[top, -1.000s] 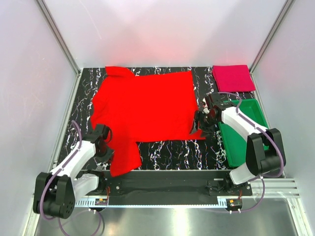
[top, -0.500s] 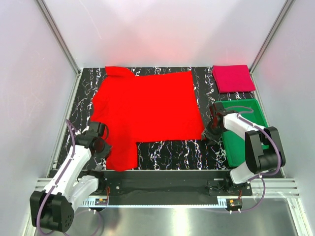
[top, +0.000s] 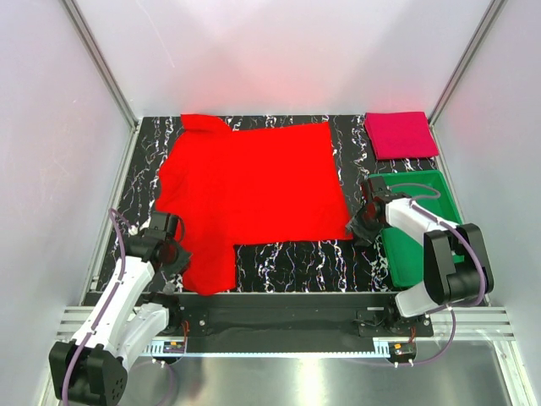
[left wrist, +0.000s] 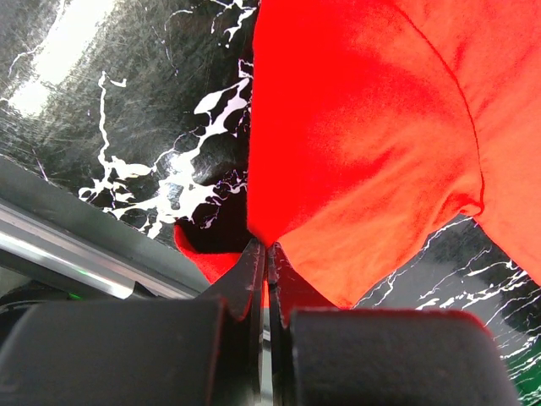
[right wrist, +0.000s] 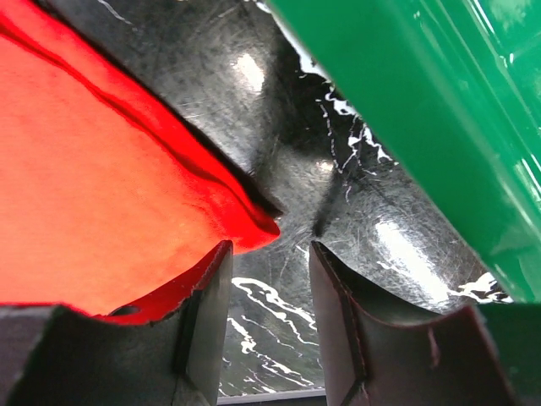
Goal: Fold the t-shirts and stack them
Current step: Fold the tshirt
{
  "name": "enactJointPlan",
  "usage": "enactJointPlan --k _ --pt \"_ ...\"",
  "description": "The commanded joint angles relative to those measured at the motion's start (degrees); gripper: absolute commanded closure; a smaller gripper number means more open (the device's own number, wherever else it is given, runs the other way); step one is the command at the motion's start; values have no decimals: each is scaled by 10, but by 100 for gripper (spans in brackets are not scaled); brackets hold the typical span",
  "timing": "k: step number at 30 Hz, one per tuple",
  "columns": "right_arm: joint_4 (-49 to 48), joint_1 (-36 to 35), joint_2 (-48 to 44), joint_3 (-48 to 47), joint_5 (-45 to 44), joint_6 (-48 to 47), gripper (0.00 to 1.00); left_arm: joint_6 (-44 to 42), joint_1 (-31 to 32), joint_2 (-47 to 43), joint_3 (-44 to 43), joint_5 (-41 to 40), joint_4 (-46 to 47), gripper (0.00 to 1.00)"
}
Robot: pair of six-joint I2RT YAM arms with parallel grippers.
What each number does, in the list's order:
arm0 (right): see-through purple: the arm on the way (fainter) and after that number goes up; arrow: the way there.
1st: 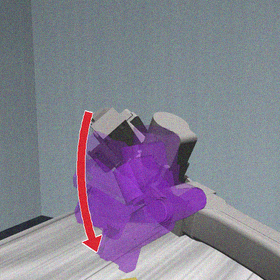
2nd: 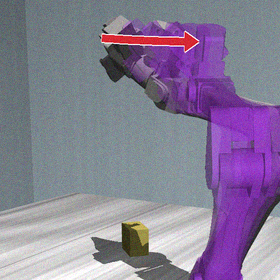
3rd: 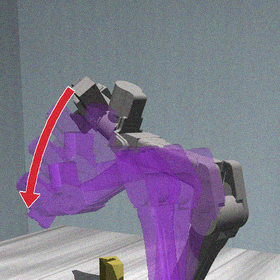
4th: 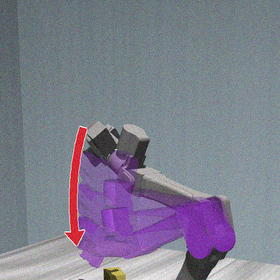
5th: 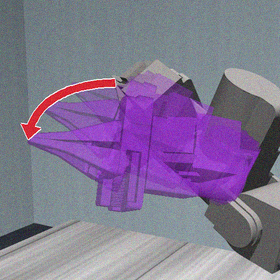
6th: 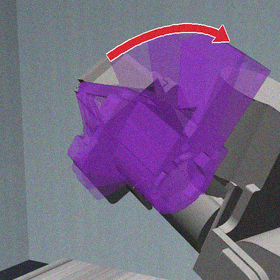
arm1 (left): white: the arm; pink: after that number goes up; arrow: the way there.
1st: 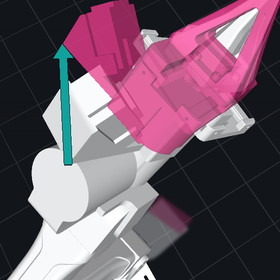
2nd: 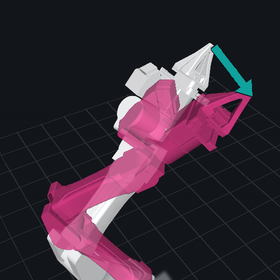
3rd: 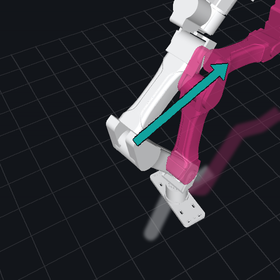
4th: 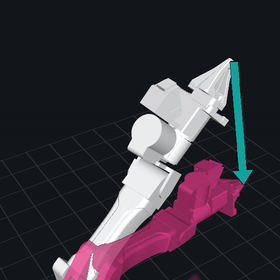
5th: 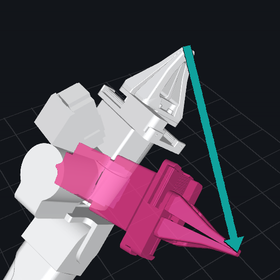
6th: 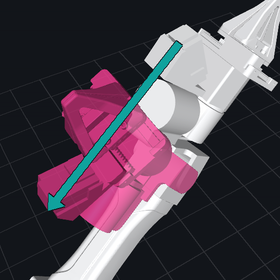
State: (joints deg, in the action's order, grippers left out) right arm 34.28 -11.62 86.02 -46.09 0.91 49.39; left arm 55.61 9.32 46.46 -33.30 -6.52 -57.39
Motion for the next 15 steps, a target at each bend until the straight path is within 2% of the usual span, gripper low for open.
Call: enactJointPlan --k 1,6,15 --pt "-10 -1 -23 0 -4 8 51 -6 1 -4 -12 10 2 99" --pt "-6 -1 -32 -1 9 5 50 -11 1 4 -19 7 3 99" --pt "-34 -2 42 -16 9 14 53 -15 1 9 -33 10 4 100"
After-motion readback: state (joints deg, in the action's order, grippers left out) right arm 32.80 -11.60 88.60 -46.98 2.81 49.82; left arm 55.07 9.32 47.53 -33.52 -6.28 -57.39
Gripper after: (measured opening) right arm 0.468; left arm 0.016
